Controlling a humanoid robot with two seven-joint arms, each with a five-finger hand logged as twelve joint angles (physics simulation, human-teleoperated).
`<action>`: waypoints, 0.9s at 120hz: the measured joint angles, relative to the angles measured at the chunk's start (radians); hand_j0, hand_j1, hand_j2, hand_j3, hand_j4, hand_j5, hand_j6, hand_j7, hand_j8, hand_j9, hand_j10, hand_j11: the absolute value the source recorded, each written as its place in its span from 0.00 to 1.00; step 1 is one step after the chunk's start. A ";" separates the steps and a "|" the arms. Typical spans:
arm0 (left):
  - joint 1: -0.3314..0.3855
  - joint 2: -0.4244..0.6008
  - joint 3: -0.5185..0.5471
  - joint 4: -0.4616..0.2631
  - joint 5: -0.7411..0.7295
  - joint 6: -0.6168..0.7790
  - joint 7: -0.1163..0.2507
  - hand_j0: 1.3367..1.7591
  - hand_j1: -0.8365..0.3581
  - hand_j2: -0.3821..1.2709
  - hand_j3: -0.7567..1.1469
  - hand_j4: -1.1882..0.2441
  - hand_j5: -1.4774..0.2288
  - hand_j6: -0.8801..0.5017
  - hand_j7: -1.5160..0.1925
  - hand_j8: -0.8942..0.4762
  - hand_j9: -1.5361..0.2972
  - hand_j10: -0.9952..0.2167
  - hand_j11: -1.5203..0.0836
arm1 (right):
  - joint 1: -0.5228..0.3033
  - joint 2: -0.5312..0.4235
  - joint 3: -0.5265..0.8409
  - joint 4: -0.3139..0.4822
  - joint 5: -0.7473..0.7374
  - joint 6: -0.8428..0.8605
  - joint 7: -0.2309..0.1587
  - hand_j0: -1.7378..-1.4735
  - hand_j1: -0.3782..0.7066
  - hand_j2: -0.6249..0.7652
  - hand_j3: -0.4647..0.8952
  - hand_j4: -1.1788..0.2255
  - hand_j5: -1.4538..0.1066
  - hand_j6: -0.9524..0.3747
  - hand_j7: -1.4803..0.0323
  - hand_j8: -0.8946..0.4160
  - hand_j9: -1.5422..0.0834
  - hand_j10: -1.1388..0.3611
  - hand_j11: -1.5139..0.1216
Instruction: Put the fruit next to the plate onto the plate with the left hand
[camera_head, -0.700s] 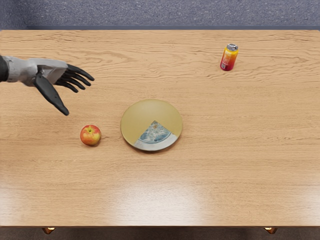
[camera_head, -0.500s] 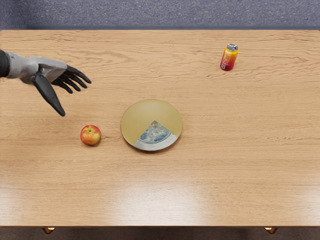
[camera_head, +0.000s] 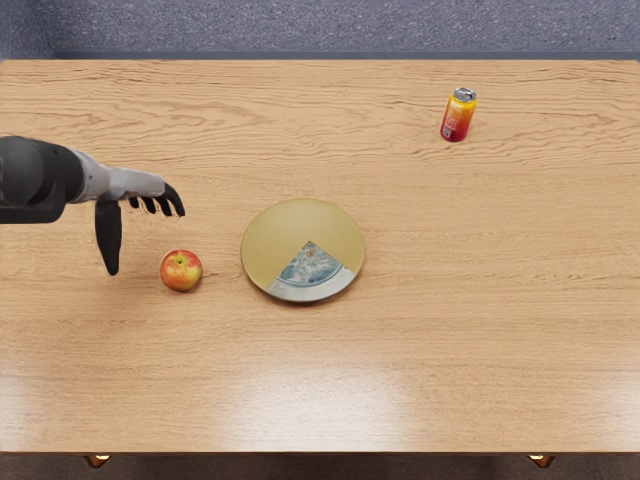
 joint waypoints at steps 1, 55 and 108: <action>0.003 -0.003 0.000 -0.001 0.011 0.009 0.000 0.76 0.74 0.26 0.40 0.65 0.67 0.45 0.70 0.47 0.66 0.61 0.74 | 0.000 0.000 0.000 0.000 0.000 0.000 0.000 0.30 0.06 0.44 0.34 0.82 0.90 0.69 0.95 0.66 0.92 0.74 0.90; 0.140 -0.056 0.001 -0.082 0.154 0.196 0.004 0.76 0.74 0.26 0.40 0.65 0.67 0.45 0.69 0.46 0.66 0.61 0.74 | 0.000 0.000 0.001 -0.001 0.000 0.000 -0.001 0.30 0.06 0.44 0.34 0.82 0.90 0.69 0.95 0.66 0.92 0.74 0.90; 0.276 -0.083 0.002 -0.094 0.406 0.337 0.004 0.76 0.74 0.26 0.40 0.65 0.67 0.45 0.70 0.46 0.66 0.61 0.74 | 0.000 0.000 0.002 -0.001 0.000 0.000 -0.001 0.30 0.06 0.44 0.34 0.82 0.90 0.69 0.95 0.66 0.92 0.74 0.90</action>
